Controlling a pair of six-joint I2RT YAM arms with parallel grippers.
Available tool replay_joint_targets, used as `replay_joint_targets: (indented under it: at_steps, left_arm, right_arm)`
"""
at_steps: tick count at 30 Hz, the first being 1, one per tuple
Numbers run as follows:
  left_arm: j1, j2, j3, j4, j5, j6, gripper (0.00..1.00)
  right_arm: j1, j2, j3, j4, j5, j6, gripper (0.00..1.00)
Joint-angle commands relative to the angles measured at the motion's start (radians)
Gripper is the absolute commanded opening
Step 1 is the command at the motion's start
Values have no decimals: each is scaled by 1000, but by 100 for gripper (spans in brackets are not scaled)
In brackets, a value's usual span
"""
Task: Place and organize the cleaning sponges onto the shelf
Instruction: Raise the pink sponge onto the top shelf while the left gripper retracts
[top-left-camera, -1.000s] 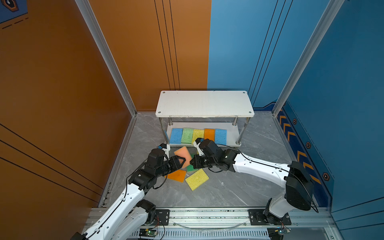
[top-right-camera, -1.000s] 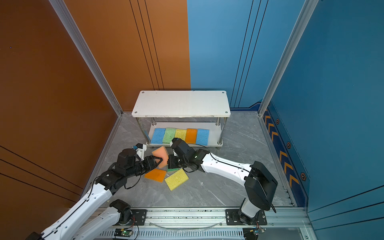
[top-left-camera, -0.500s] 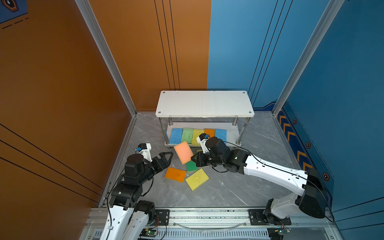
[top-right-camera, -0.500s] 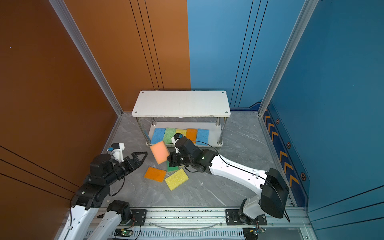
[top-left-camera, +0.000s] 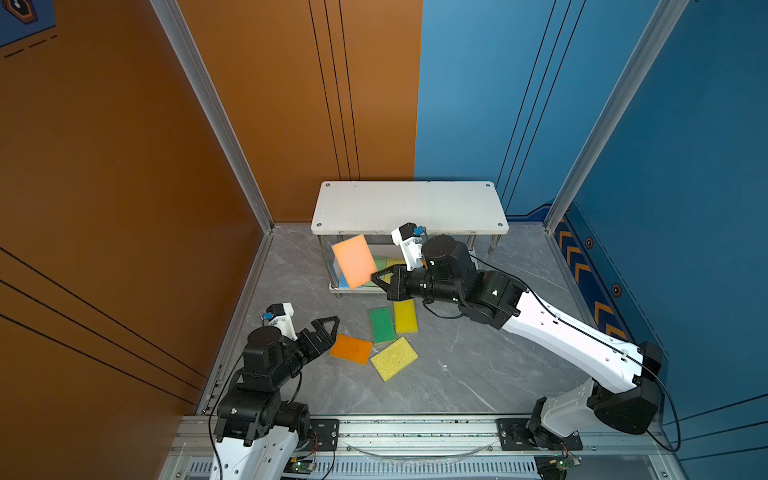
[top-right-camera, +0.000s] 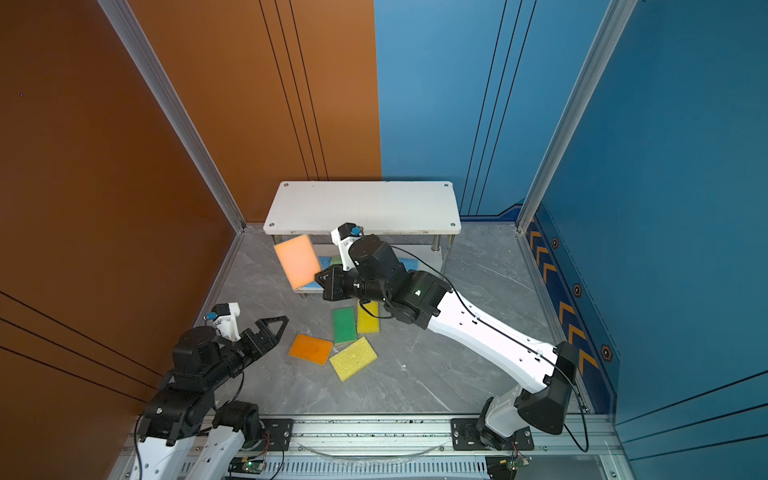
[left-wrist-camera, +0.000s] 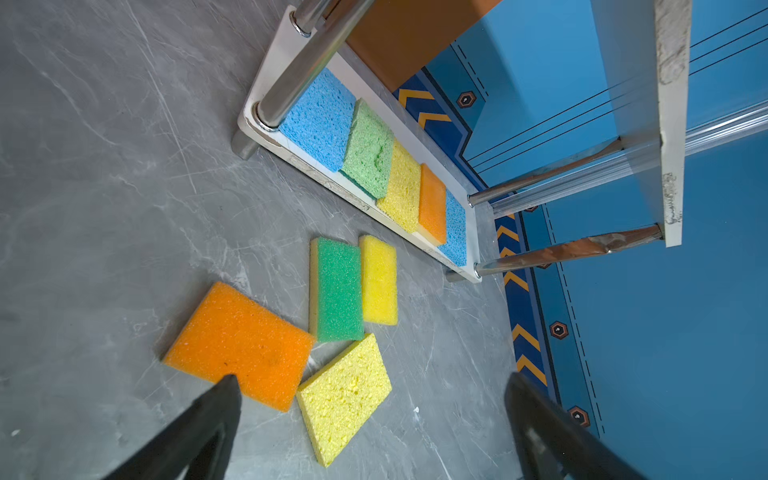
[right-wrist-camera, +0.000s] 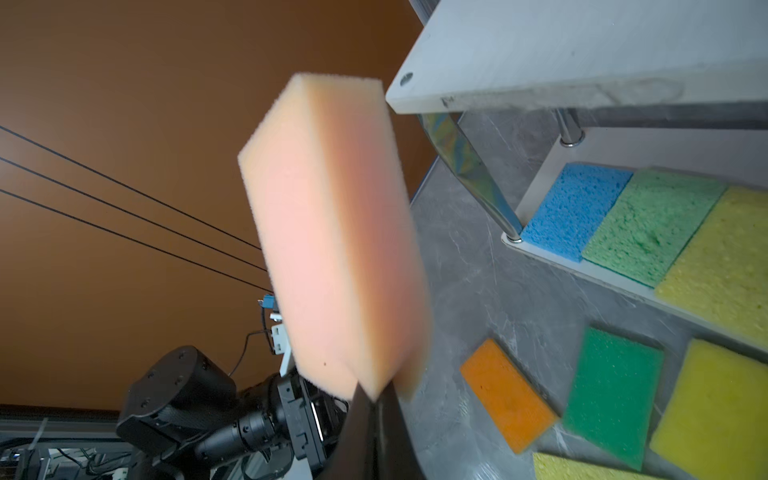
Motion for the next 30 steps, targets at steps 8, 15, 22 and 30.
replay_joint_targets:
  at_steps: [8, 15, 22, 30]
  left_arm:
    - [24, 3, -18, -10, 66, 26, 100]
    - [38, 19, -13, -10, 95, 33, 100]
    - [49, 43, 4, -10, 115, 51, 100]
    - [60, 57, 11, -10, 124, 60, 99]
  right_arm:
    - [-89, 281, 374, -43, -97, 64, 0]
    - [-139, 421, 504, 16, -127, 157, 0]
    - [-157, 514, 583, 51, -157, 212, 0]
    - [-158, 573, 615, 92, -166, 246, 26]
